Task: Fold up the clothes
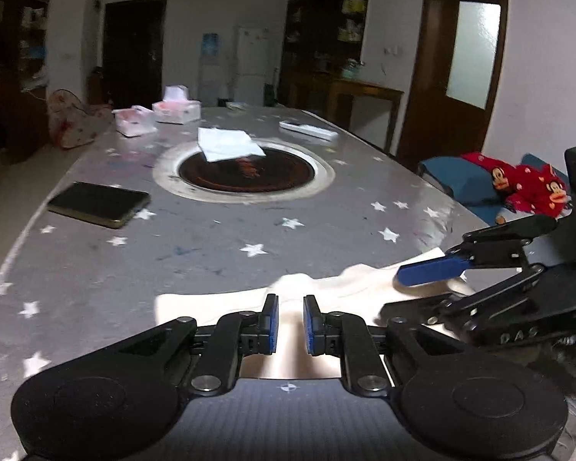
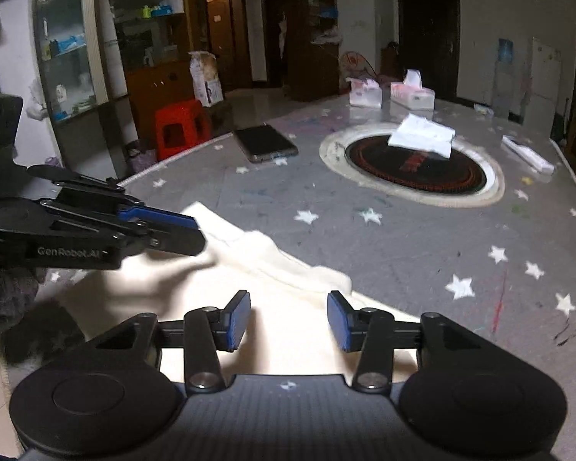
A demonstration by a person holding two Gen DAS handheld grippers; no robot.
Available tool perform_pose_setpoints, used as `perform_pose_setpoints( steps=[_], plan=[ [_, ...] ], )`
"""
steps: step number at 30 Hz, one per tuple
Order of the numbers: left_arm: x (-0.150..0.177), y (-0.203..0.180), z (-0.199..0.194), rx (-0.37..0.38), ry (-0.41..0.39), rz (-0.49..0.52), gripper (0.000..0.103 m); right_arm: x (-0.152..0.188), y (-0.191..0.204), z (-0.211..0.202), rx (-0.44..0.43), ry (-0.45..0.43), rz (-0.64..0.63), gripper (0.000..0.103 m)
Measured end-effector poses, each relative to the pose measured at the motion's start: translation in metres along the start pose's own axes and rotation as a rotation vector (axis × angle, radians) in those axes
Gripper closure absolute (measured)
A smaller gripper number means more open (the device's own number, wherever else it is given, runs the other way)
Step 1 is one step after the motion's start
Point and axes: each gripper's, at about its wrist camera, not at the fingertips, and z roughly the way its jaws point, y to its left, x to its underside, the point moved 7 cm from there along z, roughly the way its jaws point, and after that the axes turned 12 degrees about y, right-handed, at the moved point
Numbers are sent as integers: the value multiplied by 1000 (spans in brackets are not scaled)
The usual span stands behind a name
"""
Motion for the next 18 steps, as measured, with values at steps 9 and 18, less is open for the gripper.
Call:
perform_pose_setpoints(
  steps=[9,18],
  plan=[
    [-1,4,23,-26,35,-22,87,7,-5,5,23,4,31,57],
    [-2,2,26,-40,34,-13,87,32,4,-19,48,-15,25,43]
  ],
)
